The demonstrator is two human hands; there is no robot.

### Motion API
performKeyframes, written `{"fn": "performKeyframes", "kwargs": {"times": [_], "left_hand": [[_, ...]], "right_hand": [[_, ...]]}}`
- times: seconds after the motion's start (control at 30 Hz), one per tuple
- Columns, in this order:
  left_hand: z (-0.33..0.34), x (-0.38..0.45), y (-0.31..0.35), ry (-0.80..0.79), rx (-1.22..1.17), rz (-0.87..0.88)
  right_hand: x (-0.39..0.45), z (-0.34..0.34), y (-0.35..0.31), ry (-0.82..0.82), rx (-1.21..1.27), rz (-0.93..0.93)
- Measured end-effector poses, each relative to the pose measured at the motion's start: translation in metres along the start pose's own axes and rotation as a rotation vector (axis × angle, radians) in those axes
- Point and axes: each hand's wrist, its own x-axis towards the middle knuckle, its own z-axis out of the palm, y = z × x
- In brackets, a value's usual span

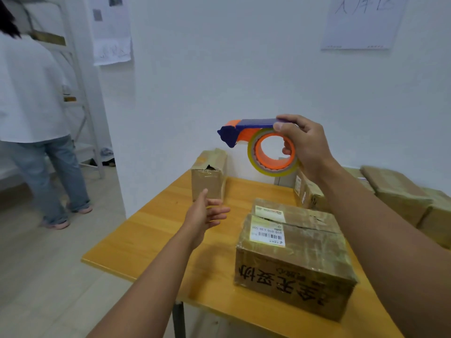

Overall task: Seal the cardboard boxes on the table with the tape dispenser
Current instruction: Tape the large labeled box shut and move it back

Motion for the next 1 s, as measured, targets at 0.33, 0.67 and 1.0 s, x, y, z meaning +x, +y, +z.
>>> {"fn": "performKeyframes", "kwargs": {"times": [0.33,0.67,1.0], "left_hand": [[0.000,0.010,0.007,-0.266,-0.300,-0.066],[0.015,0.022,0.033,-0.153,0.328,0.002],[0.052,0.016,0.043,-0.212,0.422,0.142]], "right_hand": [[-0.006,-0.029,0.020,-0.016,-0.014,0.041],[-0.044,-0.113,0.049,-0.056,-0.196,0.124],[-0.068,-0.154,0.047,-0.005,-0.162,0.159]]}}
